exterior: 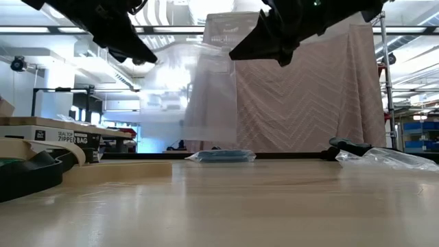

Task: Sort rubber bands
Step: Open the transparent zip bag

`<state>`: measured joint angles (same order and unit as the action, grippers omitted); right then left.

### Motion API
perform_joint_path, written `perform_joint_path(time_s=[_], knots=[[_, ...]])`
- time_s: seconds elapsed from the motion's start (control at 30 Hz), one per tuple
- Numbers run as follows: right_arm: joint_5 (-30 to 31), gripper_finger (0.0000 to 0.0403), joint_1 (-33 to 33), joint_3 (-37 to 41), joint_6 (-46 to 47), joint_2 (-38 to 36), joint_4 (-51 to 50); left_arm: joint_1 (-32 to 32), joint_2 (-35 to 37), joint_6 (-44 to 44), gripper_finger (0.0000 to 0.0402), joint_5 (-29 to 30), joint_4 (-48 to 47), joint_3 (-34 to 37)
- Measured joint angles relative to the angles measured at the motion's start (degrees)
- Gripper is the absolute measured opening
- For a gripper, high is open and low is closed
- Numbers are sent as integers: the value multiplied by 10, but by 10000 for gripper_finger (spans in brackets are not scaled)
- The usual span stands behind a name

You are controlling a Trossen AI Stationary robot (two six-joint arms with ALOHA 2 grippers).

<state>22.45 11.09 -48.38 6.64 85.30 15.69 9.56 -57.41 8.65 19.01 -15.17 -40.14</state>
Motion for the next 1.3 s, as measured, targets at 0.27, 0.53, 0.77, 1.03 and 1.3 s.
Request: perform_joint_path(time_s=[0.27,0.53,0.77,1.03,1.3], knots=[[66,0,0,0,19,0,-4,-37,0,58,0,15,-18,0],[117,0,-22,0,84,20,-3,-69,-28,94,0,15,-3,0],[79,0,-38,0,101,45,9,-79,-78,96,0,11,1,-13],[5,0,-49,-24,77,56,-38,-77,-128,24,0,-55,-44,-51],[5,0,-47,-86,51,56,-185,-63,-103,11,0,-64,-98,-53]])
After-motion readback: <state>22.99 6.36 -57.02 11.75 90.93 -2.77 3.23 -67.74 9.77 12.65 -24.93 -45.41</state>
